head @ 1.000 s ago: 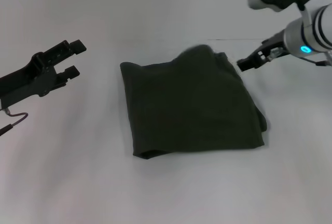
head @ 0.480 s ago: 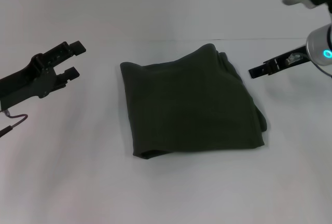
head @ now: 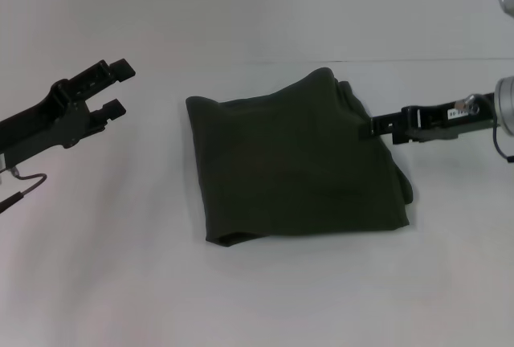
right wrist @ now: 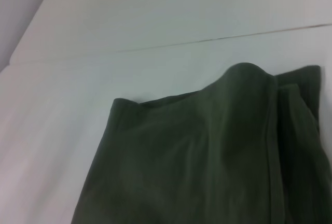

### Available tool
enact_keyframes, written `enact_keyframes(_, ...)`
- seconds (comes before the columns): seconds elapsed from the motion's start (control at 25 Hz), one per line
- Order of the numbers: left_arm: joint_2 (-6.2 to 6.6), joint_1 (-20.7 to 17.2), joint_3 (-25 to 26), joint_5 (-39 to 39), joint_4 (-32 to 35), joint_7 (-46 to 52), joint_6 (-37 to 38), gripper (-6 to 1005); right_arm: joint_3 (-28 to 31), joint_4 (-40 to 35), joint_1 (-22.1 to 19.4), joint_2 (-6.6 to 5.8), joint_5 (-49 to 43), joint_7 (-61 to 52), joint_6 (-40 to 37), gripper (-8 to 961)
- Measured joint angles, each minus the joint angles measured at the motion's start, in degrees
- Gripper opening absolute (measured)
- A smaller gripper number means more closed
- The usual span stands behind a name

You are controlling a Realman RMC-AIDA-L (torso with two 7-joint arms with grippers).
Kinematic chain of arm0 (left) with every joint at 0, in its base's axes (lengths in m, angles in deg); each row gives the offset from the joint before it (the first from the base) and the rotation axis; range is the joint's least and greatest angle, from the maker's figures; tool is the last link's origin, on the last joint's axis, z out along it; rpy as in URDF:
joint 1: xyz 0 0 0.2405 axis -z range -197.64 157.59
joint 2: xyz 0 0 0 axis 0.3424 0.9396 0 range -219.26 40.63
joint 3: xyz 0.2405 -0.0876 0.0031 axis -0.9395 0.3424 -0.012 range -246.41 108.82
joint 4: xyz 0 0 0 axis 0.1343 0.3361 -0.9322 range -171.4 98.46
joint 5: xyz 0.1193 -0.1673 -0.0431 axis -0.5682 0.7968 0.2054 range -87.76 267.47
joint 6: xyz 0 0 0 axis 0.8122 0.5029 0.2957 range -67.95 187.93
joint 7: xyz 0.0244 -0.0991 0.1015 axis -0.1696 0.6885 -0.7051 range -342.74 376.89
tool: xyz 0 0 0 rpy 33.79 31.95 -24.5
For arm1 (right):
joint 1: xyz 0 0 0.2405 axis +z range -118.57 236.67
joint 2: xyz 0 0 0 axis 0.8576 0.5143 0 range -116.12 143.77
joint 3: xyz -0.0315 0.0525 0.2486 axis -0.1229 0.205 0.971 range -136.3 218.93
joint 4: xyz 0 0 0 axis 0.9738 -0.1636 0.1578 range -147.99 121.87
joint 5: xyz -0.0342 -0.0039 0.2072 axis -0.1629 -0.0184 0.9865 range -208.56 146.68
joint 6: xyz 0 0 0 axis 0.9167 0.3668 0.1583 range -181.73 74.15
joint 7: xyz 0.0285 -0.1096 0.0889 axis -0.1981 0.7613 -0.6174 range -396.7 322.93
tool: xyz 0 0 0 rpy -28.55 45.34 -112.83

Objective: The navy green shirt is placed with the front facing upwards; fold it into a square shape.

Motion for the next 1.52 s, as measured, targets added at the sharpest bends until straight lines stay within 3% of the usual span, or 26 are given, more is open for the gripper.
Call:
enact_keyframes(0.84, -0.09, 0.17, 0.00, 0.15, -1.03, -0.49, -0.24, 931, -3.42, 7.94, 2.39, 2.29, -0.01, -0.31, 12.63, 864)
enact_keyframes(1.52, -0.09, 0.23, 0.85, 0.13, -1.15, -1.20, -0.36, 931, -5.91, 9.85, 4.16, 2.55, -2.67, -3.83, 16.08, 862)
